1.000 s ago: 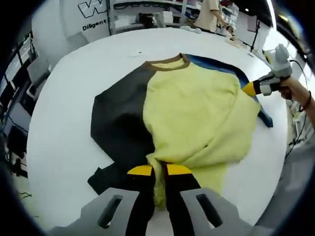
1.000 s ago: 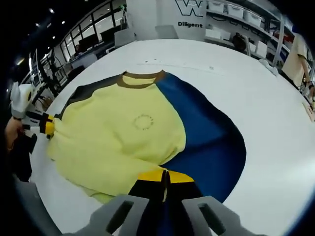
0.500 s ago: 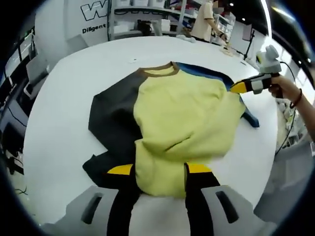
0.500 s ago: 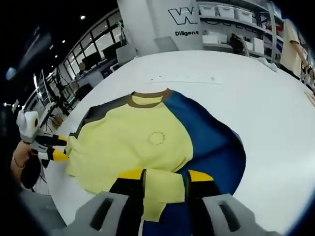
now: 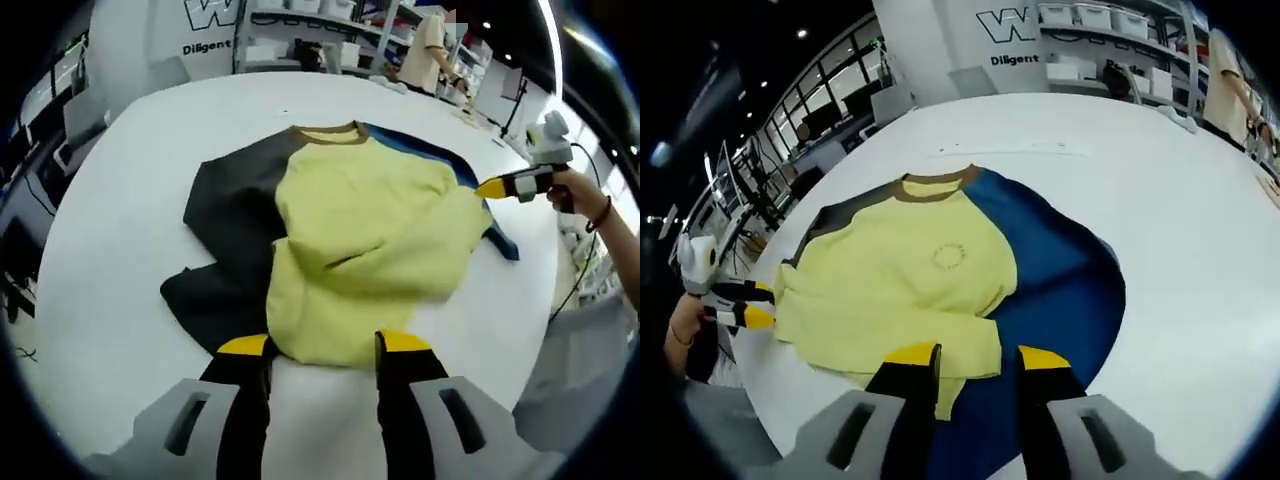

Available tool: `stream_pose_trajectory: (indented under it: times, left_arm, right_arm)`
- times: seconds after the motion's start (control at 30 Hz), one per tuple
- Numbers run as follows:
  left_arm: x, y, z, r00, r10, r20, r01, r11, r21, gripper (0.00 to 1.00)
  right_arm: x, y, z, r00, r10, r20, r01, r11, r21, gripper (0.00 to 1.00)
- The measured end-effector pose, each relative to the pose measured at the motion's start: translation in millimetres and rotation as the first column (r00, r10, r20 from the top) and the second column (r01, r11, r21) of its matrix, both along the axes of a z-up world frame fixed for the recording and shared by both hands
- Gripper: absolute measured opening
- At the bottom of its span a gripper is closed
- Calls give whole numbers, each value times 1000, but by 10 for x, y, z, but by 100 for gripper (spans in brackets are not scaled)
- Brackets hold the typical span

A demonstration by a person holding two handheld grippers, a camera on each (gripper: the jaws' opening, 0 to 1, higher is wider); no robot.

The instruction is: Fold the garment on the visible template until the final outline fits inside the template.

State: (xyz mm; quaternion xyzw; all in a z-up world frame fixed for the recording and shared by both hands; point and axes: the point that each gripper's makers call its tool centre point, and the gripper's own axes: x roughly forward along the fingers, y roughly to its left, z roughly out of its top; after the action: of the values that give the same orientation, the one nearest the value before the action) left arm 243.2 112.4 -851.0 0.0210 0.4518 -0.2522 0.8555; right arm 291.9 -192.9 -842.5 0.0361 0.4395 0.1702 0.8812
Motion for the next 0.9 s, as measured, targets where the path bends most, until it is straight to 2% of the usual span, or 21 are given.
stream_pose_trajectory:
  times: [0.2, 0.37, 0.43, 0.53, 0.67, 0.9]
  left_arm:
    - [-2, 4, -73, 1000, 15, -7, -15, 1000, -7, 34]
    - [29, 43, -82, 999, 35, 13, -35, 999, -9, 24]
    - [25, 57, -91, 999, 48, 6, -47, 999, -15, 16]
    - [-7, 55, -109, 999, 47, -10, -47, 999, -20, 0]
    - [-28, 30, -78, 999, 36, -8, -36, 999, -25, 0]
    - [-32, 22, 121, 1000, 25, 10, -24, 999, -49, 0]
  right_arm:
    - [-6, 34, -36, 1000, -7, -6, 7, 1000, 23, 14]
    - [-4, 38, -49, 1000, -7, -1, 7, 1000, 20, 6]
    - [-4, 28, -46, 1000, -7, 5, 7, 1000, 14, 0]
    - [-11, 25, -25, 1000, -8, 13, 8, 1000, 14, 0]
    - [-34, 27, 15, 1000, -4, 23, 4, 1000, 9, 0]
    - [-165, 13, 245, 999, -18, 47, 17, 1000, 26, 0]
